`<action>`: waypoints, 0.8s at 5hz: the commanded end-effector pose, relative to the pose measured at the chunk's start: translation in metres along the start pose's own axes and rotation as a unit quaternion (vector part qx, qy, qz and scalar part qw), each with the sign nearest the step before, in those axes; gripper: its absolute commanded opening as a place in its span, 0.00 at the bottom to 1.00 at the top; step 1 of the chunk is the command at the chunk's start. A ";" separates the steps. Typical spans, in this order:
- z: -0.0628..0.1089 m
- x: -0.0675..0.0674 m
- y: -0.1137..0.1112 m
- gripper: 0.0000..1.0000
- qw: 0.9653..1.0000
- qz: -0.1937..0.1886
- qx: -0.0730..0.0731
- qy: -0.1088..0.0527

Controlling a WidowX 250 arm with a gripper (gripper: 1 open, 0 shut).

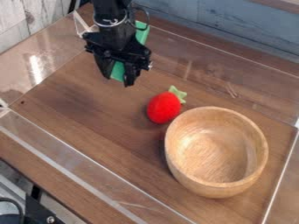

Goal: Remove the green block from the brown bowl and put it on the table

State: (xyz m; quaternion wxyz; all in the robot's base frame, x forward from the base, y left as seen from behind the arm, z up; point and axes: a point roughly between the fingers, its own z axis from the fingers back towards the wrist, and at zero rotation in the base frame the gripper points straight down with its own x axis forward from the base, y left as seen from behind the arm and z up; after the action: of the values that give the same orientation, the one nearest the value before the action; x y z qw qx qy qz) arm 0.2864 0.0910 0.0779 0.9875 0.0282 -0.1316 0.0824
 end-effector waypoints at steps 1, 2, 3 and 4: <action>0.015 0.005 0.008 0.00 0.999 0.003 0.012 -0.032; 0.010 -0.014 0.005 0.00 0.999 0.018 0.022 -0.030; 0.002 -0.027 0.009 0.00 0.999 0.027 0.027 -0.038; -0.003 -0.005 0.009 0.00 0.998 0.003 0.023 -0.052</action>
State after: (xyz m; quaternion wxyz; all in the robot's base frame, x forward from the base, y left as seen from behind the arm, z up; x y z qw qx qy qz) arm 0.2717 0.0949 0.0600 0.9825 0.0478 -0.1567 0.0884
